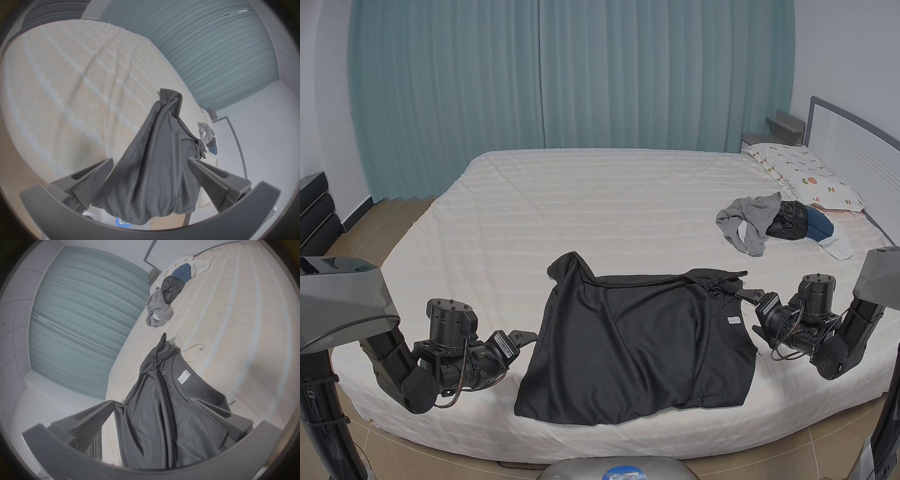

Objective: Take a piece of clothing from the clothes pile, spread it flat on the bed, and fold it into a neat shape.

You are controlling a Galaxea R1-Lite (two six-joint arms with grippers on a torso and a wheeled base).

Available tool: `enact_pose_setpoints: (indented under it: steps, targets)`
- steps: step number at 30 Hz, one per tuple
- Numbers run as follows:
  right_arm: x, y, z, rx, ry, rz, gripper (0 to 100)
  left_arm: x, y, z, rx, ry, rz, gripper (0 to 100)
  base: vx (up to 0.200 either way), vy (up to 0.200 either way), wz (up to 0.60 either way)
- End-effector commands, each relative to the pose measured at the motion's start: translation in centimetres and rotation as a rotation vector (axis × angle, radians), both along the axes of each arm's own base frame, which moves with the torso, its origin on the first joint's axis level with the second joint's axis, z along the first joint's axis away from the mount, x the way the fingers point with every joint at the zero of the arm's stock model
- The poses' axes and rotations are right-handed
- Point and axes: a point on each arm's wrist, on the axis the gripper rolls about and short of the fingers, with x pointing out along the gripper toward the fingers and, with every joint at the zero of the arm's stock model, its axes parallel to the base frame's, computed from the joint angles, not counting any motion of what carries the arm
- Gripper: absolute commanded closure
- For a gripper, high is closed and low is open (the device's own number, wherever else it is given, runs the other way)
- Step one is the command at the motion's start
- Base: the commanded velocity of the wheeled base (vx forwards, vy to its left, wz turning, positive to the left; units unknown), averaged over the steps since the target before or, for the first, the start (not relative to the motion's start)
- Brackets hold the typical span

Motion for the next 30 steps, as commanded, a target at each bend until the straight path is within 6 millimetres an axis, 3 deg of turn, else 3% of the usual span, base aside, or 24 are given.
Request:
enact_pose_setpoints:
  steps: [1, 7, 21, 25, 30]
  targets:
    - [-0.1, 0.1, -0.1, -0.001, 0.004, 0.003, 0, -0.2, 0.0, 0.0, -0.003, 0.005, 0.000, 0, 0.000, 0.000, 0.00]
    - [-0.1, 0.4, 0.0, -0.002, 0.003, 0.011, 0, 0.0, -0.4, 0.2, -0.038, 0.008, 0.013, 0, 0.000, 0.000, 0.00]
    - [-0.2, 0.6, 0.0, -0.010, 0.007, 0.014, 0, 0.1, -0.4, 0.5, -0.045, 0.001, 0.017, 0, 0.000, -0.200, 0.00]
    - [-1.0, 1.0, -0.3, -0.055, 0.016, 0.048, 0, -0.1, -0.3, 0.6, -0.041, -0.001, 0.019, 0, 0.000, -0.200, 0.00]
    - [-2.2, 2.1, -0.9, -0.111, 0.037, 0.111, 0, -0.3, 0.1, 1.7, -0.036, -0.040, 0.040, 0, 0.000, 0.000, 0.00]
